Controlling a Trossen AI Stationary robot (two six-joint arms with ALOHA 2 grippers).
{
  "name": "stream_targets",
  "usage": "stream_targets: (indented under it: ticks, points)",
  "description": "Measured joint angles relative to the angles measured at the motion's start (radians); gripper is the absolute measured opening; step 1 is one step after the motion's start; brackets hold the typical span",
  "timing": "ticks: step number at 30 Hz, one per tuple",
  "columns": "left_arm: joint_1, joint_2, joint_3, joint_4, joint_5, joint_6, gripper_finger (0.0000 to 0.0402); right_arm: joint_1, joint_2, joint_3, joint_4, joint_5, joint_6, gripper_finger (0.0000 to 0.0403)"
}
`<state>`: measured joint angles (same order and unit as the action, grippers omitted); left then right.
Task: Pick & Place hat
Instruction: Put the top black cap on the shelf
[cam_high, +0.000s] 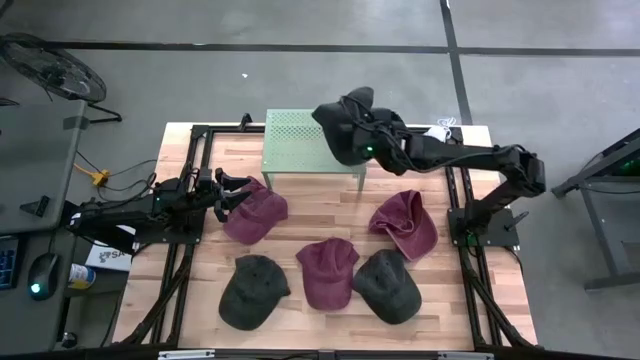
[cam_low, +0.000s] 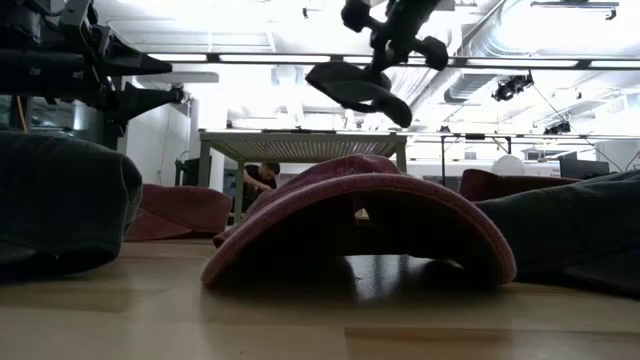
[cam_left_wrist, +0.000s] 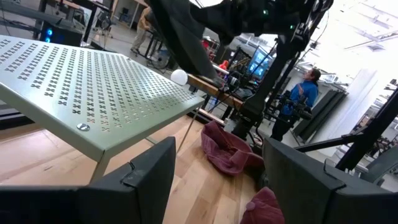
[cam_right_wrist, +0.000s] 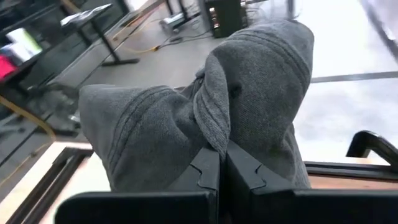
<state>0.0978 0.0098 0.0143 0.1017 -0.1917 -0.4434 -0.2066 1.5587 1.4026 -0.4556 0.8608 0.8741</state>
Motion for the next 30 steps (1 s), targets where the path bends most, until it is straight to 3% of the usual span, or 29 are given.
stream_targets:
  ticks: [9, 30]
  points:
    - [0.000, 0.000, 0.000, 0.000, 0.000, 0.000, 0.0238, -0.009, 0.156, 0.105, -0.033, 0.042, 0.113, 0.0000]
    - [0.000, 0.000, 0.000, 0.000, 0.000, 0.000, 0.0238, -0.018, 0.231, 0.106, -0.044, 0.058, 0.269, 0.0000]
